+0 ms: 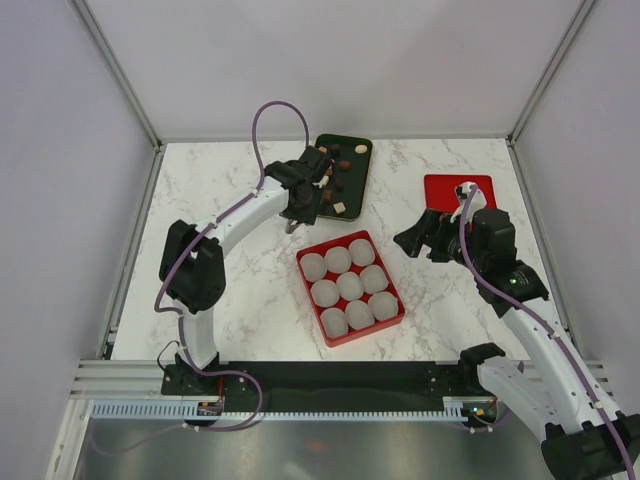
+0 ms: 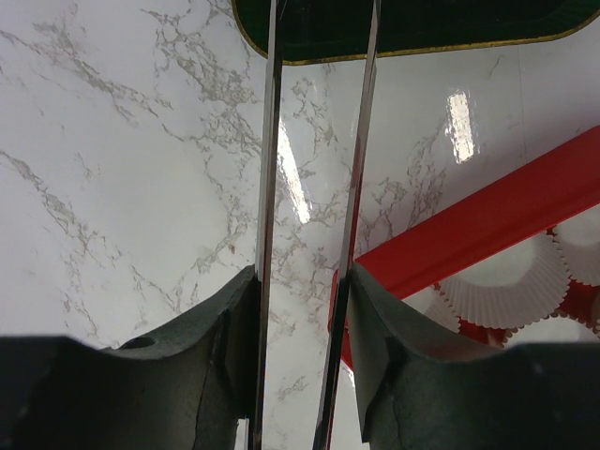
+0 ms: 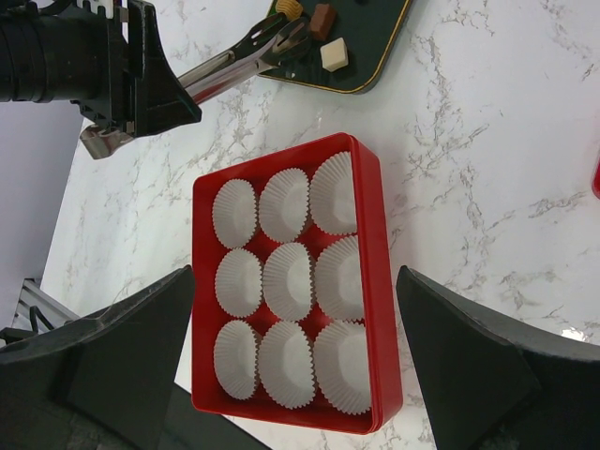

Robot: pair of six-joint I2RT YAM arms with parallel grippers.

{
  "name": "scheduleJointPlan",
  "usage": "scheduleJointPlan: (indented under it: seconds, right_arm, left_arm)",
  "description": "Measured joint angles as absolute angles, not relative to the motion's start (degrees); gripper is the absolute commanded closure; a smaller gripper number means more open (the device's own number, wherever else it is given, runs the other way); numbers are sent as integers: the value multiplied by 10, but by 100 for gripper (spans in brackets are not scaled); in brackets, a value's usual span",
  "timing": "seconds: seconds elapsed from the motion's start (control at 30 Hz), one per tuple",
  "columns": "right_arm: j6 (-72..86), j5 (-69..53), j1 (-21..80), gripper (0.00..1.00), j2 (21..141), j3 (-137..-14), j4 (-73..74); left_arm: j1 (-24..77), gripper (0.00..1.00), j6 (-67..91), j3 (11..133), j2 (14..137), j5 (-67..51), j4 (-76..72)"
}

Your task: Pack the chocolate

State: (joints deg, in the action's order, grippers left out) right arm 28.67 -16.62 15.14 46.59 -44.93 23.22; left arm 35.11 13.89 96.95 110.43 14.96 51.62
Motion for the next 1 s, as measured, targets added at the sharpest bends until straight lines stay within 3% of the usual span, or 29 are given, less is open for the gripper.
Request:
scheduleJointPlan:
  seconds: [0.17, 0.47, 1.0]
  right_arm:
    - [285, -165, 151, 3, 469, -449, 232]
    - [282, -162, 151, 3, 475, -455, 234]
    - [282, -160, 151, 3, 474, -455, 237]
  left_arm:
    - [351, 53, 139, 970, 1105, 150, 515]
    - [351, 64, 138, 971, 1107, 148, 510]
    - [351, 67, 133, 971, 1054, 140, 516]
